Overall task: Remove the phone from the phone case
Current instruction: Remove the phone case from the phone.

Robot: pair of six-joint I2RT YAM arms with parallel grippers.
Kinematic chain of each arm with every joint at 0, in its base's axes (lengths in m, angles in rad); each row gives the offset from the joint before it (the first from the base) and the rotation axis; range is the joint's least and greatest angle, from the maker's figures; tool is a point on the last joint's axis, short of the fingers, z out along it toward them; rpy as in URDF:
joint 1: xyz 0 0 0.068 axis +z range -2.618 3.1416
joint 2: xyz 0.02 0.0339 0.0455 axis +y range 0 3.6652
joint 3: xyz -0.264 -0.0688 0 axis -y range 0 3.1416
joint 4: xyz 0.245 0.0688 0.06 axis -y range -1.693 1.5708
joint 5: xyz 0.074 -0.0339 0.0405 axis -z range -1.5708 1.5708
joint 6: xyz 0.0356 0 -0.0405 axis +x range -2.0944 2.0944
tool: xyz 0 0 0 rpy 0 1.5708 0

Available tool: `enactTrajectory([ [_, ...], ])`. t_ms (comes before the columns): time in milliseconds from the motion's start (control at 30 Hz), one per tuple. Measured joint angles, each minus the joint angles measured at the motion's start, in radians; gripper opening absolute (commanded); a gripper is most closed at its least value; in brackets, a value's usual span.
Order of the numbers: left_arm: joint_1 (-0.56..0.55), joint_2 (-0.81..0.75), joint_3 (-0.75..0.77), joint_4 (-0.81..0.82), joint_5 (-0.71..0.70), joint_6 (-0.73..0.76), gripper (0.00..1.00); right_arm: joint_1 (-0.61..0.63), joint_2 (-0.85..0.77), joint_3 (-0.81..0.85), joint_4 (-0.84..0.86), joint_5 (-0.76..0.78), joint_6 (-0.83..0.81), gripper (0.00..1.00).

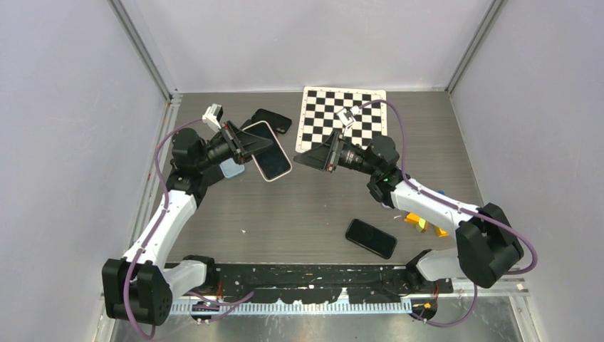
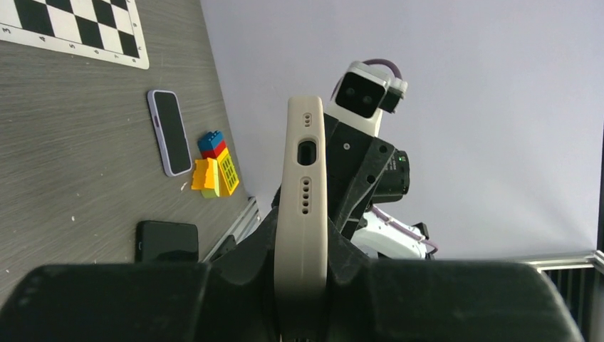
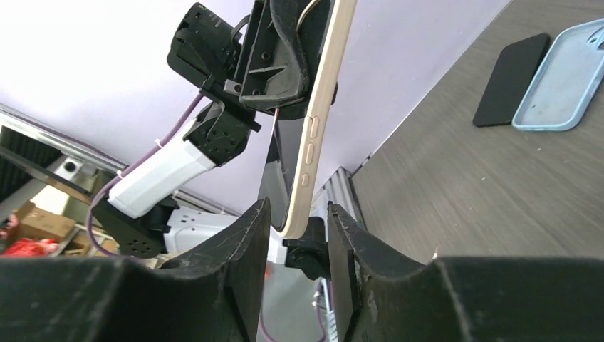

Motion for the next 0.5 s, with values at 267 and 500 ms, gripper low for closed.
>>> enactTrajectory([
  [267,0.0,-0.002,0.0,-0.001,0.009,0.004,0.0,-0.003,0.064,-0.006,0.114,-0.057,0.104,0.35],
  [500,0.0,-0.002,0.0,0.0,0.008,-0.006,0.0,-0.003,0.104,-0.011,0.194,-0.098,0.155,0.27],
])
